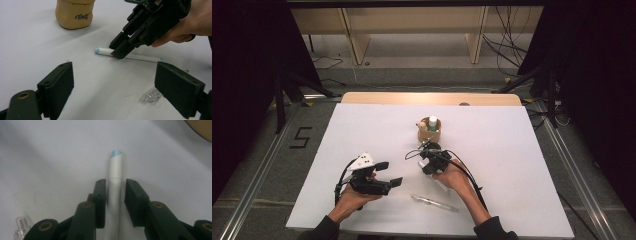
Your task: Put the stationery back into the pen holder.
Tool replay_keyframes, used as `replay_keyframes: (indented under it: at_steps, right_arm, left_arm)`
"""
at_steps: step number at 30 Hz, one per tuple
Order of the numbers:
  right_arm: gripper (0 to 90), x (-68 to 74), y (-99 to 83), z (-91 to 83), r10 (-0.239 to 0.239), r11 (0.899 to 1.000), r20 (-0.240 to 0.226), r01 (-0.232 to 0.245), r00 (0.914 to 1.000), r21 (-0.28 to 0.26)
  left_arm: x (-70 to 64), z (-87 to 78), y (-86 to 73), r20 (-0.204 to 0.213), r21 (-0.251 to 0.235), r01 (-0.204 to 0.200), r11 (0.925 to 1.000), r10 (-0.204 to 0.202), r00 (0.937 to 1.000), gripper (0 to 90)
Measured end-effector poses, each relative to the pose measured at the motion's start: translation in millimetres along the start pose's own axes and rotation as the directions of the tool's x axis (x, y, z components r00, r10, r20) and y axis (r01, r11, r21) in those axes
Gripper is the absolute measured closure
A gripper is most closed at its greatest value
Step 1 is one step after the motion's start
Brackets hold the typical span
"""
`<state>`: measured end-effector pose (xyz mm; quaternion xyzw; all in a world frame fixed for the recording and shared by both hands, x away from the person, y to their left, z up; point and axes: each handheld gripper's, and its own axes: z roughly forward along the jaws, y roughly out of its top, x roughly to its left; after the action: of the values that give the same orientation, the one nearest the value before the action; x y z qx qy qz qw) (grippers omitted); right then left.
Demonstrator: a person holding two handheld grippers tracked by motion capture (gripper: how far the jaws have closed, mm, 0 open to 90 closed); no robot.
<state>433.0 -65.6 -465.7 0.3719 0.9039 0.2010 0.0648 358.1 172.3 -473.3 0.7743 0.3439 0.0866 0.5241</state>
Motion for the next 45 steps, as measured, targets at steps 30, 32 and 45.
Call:
replay_keyframes:
  at_steps: [30,32,45]
  right_arm:
    - [78.6,-2.7,17.1,2.0,-0.021,0.995,-0.005,0.021,0.9998,0.098]
    - [78.7,-4.6,17.2,0.1,-0.020,0.996,-0.015,0.021,0.9997,0.087]
    - [78.7,-18.2,11.3,-48.1,-0.012,0.979,-0.059,0.000,0.9982,-0.205]
  left_arm:
    - [0.3,0.1,-0.2,0.004,0.000,0.000,1.0000,0.000,1.0000,15.4]
    - [0.3,0.1,-0.2,0.003,0.001,0.000,1.0000,0.000,1.0000,15.4]
    - [0.9,0.1,-0.2,-0.002,-0.001,0.001,1.0000,-0.001,1.0000,15.4]
